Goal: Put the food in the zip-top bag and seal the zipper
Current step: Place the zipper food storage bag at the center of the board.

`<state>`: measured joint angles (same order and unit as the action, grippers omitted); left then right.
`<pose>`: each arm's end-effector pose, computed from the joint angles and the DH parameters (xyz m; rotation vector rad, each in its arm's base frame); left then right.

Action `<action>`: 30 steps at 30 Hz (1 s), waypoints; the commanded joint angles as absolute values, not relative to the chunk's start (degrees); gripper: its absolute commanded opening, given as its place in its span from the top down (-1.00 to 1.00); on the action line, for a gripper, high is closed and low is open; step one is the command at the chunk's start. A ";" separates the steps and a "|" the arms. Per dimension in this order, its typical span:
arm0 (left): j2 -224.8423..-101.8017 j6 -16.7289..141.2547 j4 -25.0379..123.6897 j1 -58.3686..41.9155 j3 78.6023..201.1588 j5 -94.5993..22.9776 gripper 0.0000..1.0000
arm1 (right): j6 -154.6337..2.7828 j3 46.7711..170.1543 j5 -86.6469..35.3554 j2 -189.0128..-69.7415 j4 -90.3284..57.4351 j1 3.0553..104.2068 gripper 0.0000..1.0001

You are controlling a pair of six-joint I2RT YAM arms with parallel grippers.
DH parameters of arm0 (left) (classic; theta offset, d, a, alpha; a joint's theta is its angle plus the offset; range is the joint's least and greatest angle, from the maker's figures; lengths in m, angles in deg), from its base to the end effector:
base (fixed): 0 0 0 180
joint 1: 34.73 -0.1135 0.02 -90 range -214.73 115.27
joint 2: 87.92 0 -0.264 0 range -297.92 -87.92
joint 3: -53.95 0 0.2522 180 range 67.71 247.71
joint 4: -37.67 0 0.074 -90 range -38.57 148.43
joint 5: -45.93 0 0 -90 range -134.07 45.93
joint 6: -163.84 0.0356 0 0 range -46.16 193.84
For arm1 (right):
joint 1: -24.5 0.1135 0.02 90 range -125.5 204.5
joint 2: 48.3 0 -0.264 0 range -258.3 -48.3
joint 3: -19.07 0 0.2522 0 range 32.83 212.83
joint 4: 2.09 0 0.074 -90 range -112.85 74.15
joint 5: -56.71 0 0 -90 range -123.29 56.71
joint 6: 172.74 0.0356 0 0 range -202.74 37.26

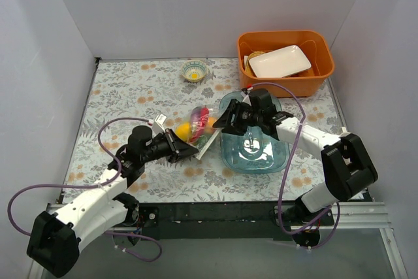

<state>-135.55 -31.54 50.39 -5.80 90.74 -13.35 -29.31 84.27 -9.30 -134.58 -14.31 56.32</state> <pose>0.1537 -0.1057 0.2193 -1.2093 2.2717 -1.7987 0.2704 0.1848 0.2278 0.1784 2.3925 1.2435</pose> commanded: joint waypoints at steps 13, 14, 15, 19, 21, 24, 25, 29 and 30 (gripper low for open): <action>-137.66 -19.77 65.66 -6.34 102.34 -18.58 0.50 | -40.63 92.24 -18.69 -133.29 -25.25 56.85 0.70; -137.84 -19.50 66.28 -6.25 103.38 -18.84 0.33 | -42.12 92.33 -20.00 -133.03 -26.04 56.85 0.70; -138.10 -18.98 66.81 -6.25 103.92 -19.20 0.18 | -42.74 92.85 -20.54 -132.76 -26.66 56.59 0.71; -136.70 -20.89 68.83 -6.34 103.57 -20.69 -0.64 | -46.96 95.22 -23.26 -133.11 -30.61 56.23 0.71; -134.33 -21.17 68.83 -6.34 102.96 -22.35 -0.88 | -50.46 96.98 -24.76 -133.98 -34.12 56.14 0.69; -132.48 -19.68 71.37 -6.34 105.58 -27.70 -0.96 | -53.64 100.23 -27.30 -134.78 -37.90 56.14 0.63; -132.48 -18.80 72.86 -6.25 106.81 -29.03 -0.96 | -55.21 101.37 -28.18 -134.78 -38.61 56.14 0.59; -134.75 -13.80 77.52 -6.34 112.17 -34.92 -0.96 | -58.04 103.75 -33.01 -135.04 -41.77 55.88 0.53; -136.24 -13.09 78.58 -6.34 113.23 -36.24 -0.96 | -58.65 104.28 -34.76 -135.04 -42.82 55.79 0.53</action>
